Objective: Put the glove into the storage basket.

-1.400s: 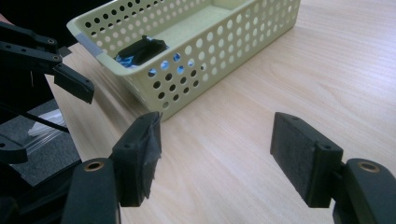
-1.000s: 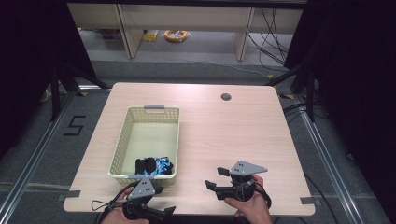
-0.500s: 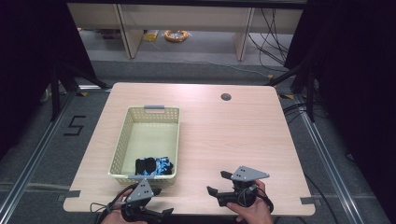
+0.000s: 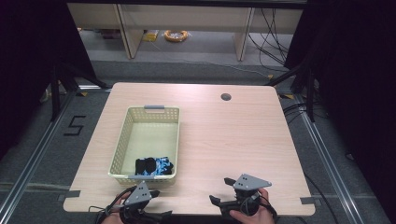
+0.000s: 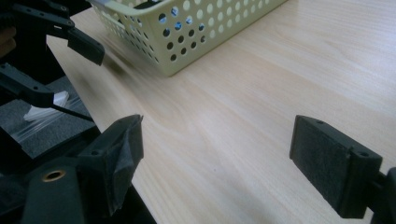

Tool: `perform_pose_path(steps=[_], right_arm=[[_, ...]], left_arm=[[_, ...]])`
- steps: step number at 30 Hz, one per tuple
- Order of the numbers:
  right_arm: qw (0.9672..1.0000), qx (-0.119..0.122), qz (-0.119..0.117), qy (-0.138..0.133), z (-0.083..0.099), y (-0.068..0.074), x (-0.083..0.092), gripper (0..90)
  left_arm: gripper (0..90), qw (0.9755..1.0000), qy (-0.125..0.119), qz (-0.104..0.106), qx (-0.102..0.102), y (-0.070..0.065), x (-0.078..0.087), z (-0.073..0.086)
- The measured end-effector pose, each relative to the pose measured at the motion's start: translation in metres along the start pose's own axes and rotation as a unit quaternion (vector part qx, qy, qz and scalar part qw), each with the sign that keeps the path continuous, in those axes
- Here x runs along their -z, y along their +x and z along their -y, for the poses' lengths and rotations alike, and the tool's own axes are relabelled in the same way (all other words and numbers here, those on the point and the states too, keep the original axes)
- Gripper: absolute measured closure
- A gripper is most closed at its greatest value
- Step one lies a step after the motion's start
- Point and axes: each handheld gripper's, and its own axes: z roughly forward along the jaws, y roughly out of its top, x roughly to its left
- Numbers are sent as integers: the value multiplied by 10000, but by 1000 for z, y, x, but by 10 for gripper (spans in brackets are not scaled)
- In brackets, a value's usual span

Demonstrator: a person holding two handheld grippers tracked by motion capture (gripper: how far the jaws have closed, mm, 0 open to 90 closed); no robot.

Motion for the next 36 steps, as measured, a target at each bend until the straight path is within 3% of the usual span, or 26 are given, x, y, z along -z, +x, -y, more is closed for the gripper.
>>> perform_pose_path(steps=[1, 2, 4, 5, 7, 8, 9, 10, 12, 13, 14, 15, 16, 18, 19, 23, 24, 26, 28, 30, 31, 34, 36], right_arm=[[10000, 36, 42, -23, 1, 1, 0, 177], [9999, 114, 90, 8, 2, 0, 1, 176], [9999, 57, 92, 65, 5, 1, 3, 176], [9999, 32, 53, 93, 6, 1, 3, 176], [9999, 96, 84, 100, 9, 1, 4, 176], [9998, 114, 24, 165, 10, 1, 5, 176], [9997, 95, 166, 160, 11, 1, 7, 176], [9998, 46, 111, 155, 13, 2, 7, 176], [9996, 90, 155, 222, 16, 2, 9, 176], [9995, 83, 204, 233, 17, 3, 10, 175], [9995, 76, 187, 237, 19, 4, 10, 174], [9992, 113, 242, 285, 20, 4, 11, 173], [9991, 176, 234, 298, 22, 5, 12, 172], [9987, 195, 316, 346, 26, 8, 12, 171], [9985, 181, 314, 411, 27, 9, 13, 170], [9977, 335, 331, 486, 32, 11, 14, 170], [9975, 304, 327, 549, 33, 12, 14, 170], [9970, 384, 370, 556, 34, 12, 14, 170], [9969, 402, 358, 581, 36, 12, 14, 170], [9963, 422, 321, 669, 36, 12, 13, 170], [9963, 432, 314, 674, 36, 13, 13, 170], [9959, 470, 318, 702, 37, 13, 13, 170], [9960, 451, 305, 704, 37, 14, 12, 170]], left_arm=[[188, 10000, 85, -3, -47, 1, 1, 0], [187, 10000, -16, -54, -18, -1, 0, 2], [184, 9999, 15, 32, 129, -2, 0, 3], [183, 9999, -66, -34, 126, -3, -1, 4], [183, 9999, 70, 18, 77, -2, 1, 4], [183, 9999, -100, -106, 7, -3, -1, 6], [184, 10000, -51, -65, -28, -2, 0, 6], [184, 9998, 78, -114, -142, -1, 2, 7], [183, 9999, 15, -77, -68, -4, 2, 8], [183, 9998, 111, -151, -95, -4, 3, 9], [183, 9995, 127, -150, -259, -3, 4, 9], [183, 9998, 74, -137, -94, -6, 3, 10], [183, 9991, 188, -264, -280, -4, 3, 11], [182, 9996, 104, -206, -160, -4, 4, 12], [181, 9991, 252, -212, -254, -2, 6, 12], [176, 9998, 73, -175, -94, -5, 4, 13], [175, 9992, 178, -235, -269, -3, 5, 13], [172, 9990, 188, -227, -342, -3, 5, 13], [157, 9991, 218, -273, -241, -3, 5, 13], [151, 9988, 194, -276, -367, -1, 5, 13], [152, 9993, 62, -245, -267, -2, 4, 14], [153, 9995, 44, -215, -207, -3, 4, 13], [152, 9993, 63, -246, -285, -2, 4, 13]])
